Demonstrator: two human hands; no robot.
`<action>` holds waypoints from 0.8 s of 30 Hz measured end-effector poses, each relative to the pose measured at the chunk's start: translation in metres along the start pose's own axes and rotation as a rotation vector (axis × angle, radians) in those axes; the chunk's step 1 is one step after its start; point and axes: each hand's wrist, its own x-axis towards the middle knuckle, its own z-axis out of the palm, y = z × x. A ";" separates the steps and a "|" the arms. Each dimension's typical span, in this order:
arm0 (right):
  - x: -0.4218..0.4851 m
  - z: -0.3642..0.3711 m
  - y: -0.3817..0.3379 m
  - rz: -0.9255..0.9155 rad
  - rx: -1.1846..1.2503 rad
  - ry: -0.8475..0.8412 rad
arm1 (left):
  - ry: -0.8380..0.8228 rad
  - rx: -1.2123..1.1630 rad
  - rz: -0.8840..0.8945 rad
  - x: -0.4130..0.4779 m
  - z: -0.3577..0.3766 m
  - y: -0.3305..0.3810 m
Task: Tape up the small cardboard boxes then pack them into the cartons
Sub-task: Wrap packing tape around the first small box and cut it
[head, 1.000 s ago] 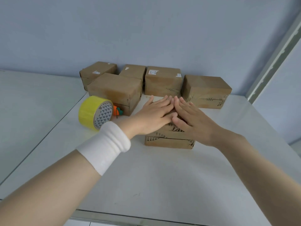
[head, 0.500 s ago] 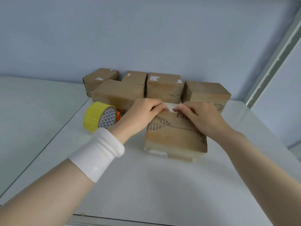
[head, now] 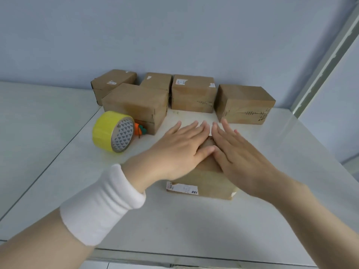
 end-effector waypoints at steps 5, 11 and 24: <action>0.012 -0.007 0.007 0.029 0.060 -0.070 | -0.079 -0.072 -0.007 0.001 -0.014 -0.003; 0.007 0.001 0.005 0.013 0.011 -0.024 | -0.106 -0.039 0.014 -0.004 -0.013 0.005; -0.014 0.000 0.033 -0.117 0.680 0.219 | 0.228 -0.630 0.120 -0.022 -0.002 -0.034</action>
